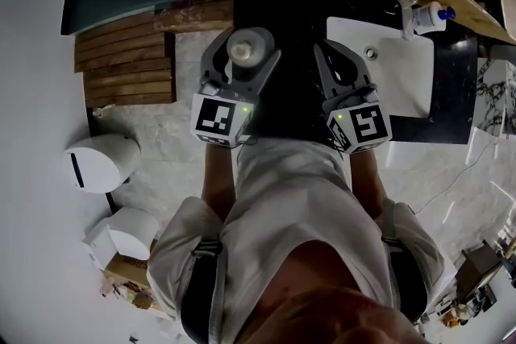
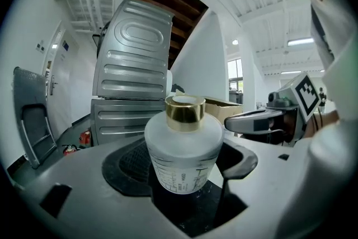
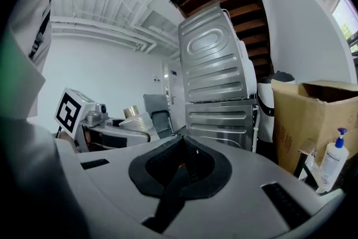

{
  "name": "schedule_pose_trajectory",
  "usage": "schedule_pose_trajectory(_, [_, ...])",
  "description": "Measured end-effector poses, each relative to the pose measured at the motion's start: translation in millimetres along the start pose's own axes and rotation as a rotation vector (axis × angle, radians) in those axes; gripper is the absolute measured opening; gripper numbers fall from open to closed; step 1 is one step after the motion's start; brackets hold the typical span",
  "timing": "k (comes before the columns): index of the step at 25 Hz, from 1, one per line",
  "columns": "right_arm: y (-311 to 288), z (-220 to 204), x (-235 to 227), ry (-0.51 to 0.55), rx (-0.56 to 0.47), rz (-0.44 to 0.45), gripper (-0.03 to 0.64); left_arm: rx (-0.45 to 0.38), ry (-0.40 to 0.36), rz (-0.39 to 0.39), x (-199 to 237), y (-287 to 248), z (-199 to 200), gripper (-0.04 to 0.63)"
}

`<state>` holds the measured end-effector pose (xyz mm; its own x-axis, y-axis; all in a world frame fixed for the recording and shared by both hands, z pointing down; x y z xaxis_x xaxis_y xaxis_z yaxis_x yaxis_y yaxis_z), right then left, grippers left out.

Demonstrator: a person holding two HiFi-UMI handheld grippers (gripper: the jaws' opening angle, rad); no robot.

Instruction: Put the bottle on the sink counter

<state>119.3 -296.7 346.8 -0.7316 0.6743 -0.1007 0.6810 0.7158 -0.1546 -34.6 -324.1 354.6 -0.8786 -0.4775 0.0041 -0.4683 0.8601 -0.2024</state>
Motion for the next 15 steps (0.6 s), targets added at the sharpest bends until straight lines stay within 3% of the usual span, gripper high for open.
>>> schedule_pose_trajectory(15, [-42,-29,-24,-0.024,0.057,-0.035,-0.002,0.056,-0.02,-0.055,24,-55,-32,0.33])
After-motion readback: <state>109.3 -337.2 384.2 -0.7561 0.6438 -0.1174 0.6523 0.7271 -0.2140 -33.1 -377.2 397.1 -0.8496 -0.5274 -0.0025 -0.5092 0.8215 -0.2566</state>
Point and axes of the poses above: the fingertips, and each gripper's own axes: y backward along the fingers, x to its left, z out of its top, the point moved 5 cm from there along y, backward along the fingers, and after that the axes turned 14 degrees about z, right-handed, at the moved point
